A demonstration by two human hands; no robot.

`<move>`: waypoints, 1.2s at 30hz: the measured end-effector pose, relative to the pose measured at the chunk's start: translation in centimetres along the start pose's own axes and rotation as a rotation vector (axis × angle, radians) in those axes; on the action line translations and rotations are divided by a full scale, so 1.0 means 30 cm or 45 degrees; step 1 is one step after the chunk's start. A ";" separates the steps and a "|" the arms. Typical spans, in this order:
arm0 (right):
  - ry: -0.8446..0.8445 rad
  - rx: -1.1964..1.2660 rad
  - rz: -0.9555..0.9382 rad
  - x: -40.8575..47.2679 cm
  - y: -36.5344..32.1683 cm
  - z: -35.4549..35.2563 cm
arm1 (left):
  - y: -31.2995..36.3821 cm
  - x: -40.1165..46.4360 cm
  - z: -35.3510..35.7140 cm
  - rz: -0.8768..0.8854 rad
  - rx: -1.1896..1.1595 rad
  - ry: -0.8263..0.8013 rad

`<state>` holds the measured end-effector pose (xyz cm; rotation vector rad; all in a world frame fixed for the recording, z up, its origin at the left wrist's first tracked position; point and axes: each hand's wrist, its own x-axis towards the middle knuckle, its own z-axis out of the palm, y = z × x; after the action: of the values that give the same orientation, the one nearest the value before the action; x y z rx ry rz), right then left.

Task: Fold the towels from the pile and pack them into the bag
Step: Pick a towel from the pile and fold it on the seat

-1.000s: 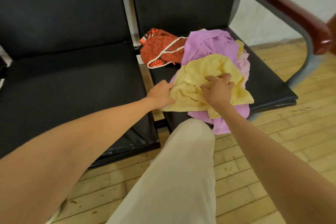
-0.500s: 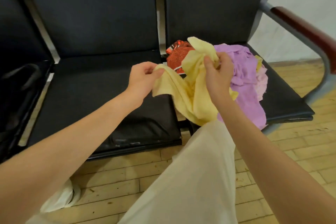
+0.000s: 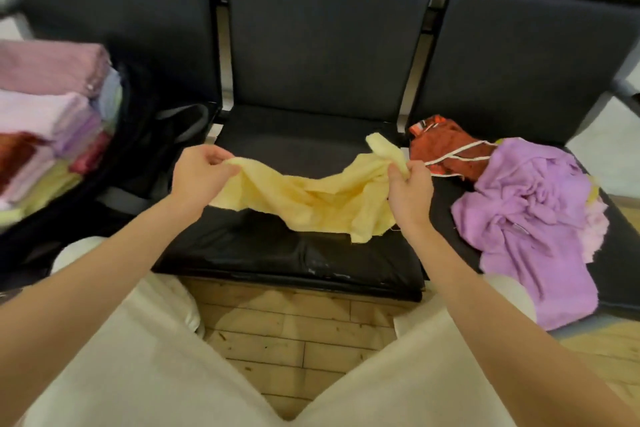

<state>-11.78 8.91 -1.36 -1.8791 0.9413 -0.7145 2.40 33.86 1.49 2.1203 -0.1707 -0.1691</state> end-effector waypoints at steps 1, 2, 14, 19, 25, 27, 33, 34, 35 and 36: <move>-0.030 -0.046 0.049 -0.012 0.022 0.017 | -0.040 0.003 -0.010 -0.047 0.079 -0.034; -0.059 -0.079 0.104 -0.022 0.043 0.032 | -0.075 0.003 -0.015 -0.096 0.150 -0.085; -0.106 -0.787 0.109 -0.102 0.199 0.074 | -0.221 0.042 0.195 0.595 0.942 -0.589; -0.228 -0.921 -0.215 -0.101 0.247 0.083 | -0.214 0.085 0.313 0.871 1.080 -0.712; -0.277 -0.759 -0.118 -0.088 0.250 0.081 | -0.223 0.123 0.417 0.920 1.164 -0.815; -0.298 -0.747 -0.106 -0.089 0.251 0.069 | -0.224 0.131 0.439 0.921 1.139 -0.825; -0.397 -0.880 -0.195 -0.116 0.268 0.014 | -0.249 0.144 0.461 0.896 1.145 -0.809; -0.413 -0.902 -0.190 -0.123 0.270 0.011 | -0.247 0.142 0.460 0.892 1.107 -0.795; -0.429 -0.908 -0.172 -0.129 0.271 0.011 | -0.237 0.137 0.459 0.870 1.019 -0.758; -0.448 -0.901 -0.145 -0.136 0.272 0.011 | -0.220 0.129 0.456 0.841 0.902 -0.683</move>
<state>-16.37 9.89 -9.21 -2.5809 0.9268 -0.0834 3.99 25.23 -11.48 2.5185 -1.3977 -0.3084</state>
